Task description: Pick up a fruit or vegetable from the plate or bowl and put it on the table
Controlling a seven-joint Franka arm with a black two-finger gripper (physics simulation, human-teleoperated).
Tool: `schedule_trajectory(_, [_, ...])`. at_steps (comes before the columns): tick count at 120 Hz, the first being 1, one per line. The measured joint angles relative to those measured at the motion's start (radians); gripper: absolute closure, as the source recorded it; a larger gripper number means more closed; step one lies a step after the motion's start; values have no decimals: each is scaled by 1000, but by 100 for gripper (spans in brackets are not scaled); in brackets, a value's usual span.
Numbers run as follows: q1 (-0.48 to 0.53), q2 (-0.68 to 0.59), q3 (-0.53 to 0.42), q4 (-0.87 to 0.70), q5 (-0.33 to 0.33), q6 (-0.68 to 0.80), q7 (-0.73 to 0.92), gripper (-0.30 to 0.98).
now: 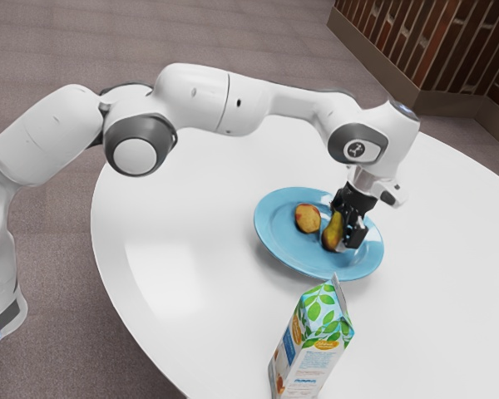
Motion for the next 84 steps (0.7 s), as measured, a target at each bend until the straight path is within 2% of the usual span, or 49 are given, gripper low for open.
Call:
schedule_trajectory(9, [0, 0, 0, 0, 3, 0, 0, 41])
schedule_trajectory(61, [1, -63, 2, 1, 11, -3, 3, 43])
schedule_trajectory(84, [53, -112, 4, 1, 14, -6, 6, 48])
